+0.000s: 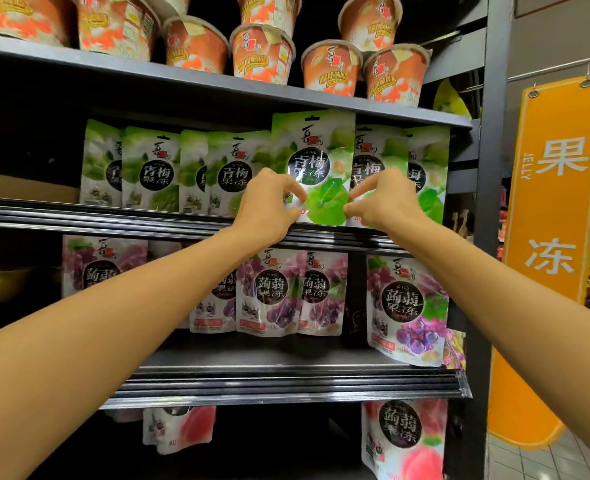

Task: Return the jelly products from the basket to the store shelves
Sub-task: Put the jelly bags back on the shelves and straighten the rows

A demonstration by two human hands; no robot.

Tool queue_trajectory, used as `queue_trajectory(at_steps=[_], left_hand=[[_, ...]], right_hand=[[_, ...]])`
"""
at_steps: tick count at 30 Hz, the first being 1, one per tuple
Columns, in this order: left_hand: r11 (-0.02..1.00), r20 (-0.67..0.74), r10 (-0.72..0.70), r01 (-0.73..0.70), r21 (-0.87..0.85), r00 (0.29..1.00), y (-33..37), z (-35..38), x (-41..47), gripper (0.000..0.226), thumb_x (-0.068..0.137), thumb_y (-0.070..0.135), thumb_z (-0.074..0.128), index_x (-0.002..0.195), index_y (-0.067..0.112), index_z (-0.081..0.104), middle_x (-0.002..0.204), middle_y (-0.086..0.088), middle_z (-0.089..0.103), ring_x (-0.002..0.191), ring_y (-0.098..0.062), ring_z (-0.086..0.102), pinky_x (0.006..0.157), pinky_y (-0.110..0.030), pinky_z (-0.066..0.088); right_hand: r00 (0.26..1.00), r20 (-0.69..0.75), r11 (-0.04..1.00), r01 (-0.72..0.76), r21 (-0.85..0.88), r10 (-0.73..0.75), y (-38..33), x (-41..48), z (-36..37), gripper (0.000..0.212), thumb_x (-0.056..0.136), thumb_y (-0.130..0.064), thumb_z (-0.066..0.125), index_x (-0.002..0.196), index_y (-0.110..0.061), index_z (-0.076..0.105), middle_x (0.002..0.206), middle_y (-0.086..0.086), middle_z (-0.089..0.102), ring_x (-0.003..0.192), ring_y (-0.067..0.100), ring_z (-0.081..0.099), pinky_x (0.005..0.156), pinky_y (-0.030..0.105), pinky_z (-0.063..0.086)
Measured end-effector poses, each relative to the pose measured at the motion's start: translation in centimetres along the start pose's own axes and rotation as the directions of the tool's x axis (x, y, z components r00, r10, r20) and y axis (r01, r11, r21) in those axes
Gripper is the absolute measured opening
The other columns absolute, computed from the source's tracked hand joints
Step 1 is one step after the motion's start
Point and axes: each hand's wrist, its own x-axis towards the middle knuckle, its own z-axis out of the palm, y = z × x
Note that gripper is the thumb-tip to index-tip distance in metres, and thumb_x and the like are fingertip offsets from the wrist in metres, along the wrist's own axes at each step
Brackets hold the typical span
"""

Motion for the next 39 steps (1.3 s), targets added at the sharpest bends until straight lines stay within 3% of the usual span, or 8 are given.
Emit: queue_trajectory(at_steps=[14,17,20,25,27,30,34,39], left_hand=[[0.995,0.045,0.000,0.005,-0.099,0.999,0.0,-1.1,-1.0,0.019,0.093,0.018,0.059,0.107,0.020,0.072,0.116,0.003,0.067,0.101,-0.010,0.056,0.085,-0.024,0.039],[0.994,0.027,0.006,-0.003,-0.105,1.000,-0.2,-2.2,-1.9,0.023,0.093,0.017,0.055,0.109,0.019,0.071,0.117,0.003,0.068,0.104,-0.012,0.060,0.081,-0.018,0.040],[0.990,-0.039,-0.010,0.004,-0.138,0.999,-0.7,-3.5,-3.7,0.021,0.094,0.016,0.054,0.105,0.020,0.072,0.105,0.004,0.070,0.085,-0.001,0.058,0.066,-0.001,0.039],[0.952,0.031,-0.081,0.086,-0.293,0.996,-2.8,-6.3,-11.4,0.018,0.092,0.014,0.056,0.092,0.025,0.069,0.082,0.011,0.067,0.074,0.003,0.059,0.071,-0.013,0.050],[0.912,0.140,-0.143,0.186,-0.367,0.980,-4.5,-7.4,-16.0,0.021,0.089,0.013,0.056,0.085,0.029,0.069,0.072,0.016,0.067,0.064,0.006,0.058,0.062,-0.010,0.046],[0.838,0.303,-0.253,0.365,-0.406,0.919,-8.4,-8.3,-24.5,0.023,0.087,0.012,0.056,0.082,0.030,0.070,0.067,0.016,0.067,0.060,-0.001,0.057,0.057,-0.011,0.044],[0.685,0.461,-0.444,0.623,-0.378,0.768,-14.1,-8.6,-37.6,0.022,0.085,0.013,0.057,0.078,0.030,0.068,0.062,0.015,0.067,0.056,0.000,0.057,0.053,-0.015,0.044],[0.430,0.665,-0.605,0.882,-0.190,0.438,-20.8,-8.1,-55.6,0.021,0.093,0.000,0.054,0.085,0.014,0.068,0.061,0.021,0.065,0.053,0.006,0.058,0.048,-0.007,0.041]], right_hand=[[0.995,-0.096,0.999,-0.032,0.005,0.033,0.1,-1.1,0.2,0.028,0.079,-0.008,0.076,0.069,-0.023,0.054,0.081,0.002,0.061,0.090,0.028,0.069,0.087,0.046,0.055],[0.996,-0.086,1.000,0.002,-0.010,-0.003,0.2,-1.3,0.3,0.007,0.083,-0.010,0.069,0.088,-0.006,0.067,0.091,0.012,0.070,0.086,0.028,0.068,0.087,0.047,0.056],[0.990,-0.118,0.996,0.080,0.030,-0.076,0.1,-2.2,0.6,0.016,0.087,-0.020,0.065,0.102,-0.016,0.064,0.104,0.005,0.068,0.097,0.022,0.064,0.087,0.038,0.053],[0.989,-0.017,0.934,0.143,0.326,-0.146,-1.4,-9.7,3.2,0.007,0.087,-0.019,0.059,0.089,-0.022,0.065,0.069,-0.007,0.062,0.045,-0.002,0.048,0.040,0.013,0.035],[0.985,0.092,0.913,0.096,0.397,-0.144,-1.3,-14.6,5.4,0.013,0.086,-0.019,0.057,0.077,-0.026,0.062,0.062,-0.009,0.061,0.041,0.003,0.045,0.037,0.013,0.032],[0.958,0.271,0.884,-0.042,0.465,-0.098,-0.1,-22.9,9.7,0.018,0.085,-0.020,0.057,0.069,-0.027,0.062,0.057,-0.007,0.063,0.044,0.006,0.048,0.039,0.014,0.032],[0.846,0.509,0.841,-0.387,0.378,0.160,3.3,-34.9,17.4,0.017,0.085,-0.021,0.061,0.069,-0.025,0.065,0.056,-0.005,0.065,0.042,0.008,0.048,0.038,0.015,0.031],[0.522,0.678,0.684,-0.728,0.038,0.517,9.4,-52.0,26.3,0.021,0.090,-0.016,0.061,0.070,-0.020,0.066,0.051,-0.006,0.060,0.044,0.008,0.049,0.037,0.016,0.035]])
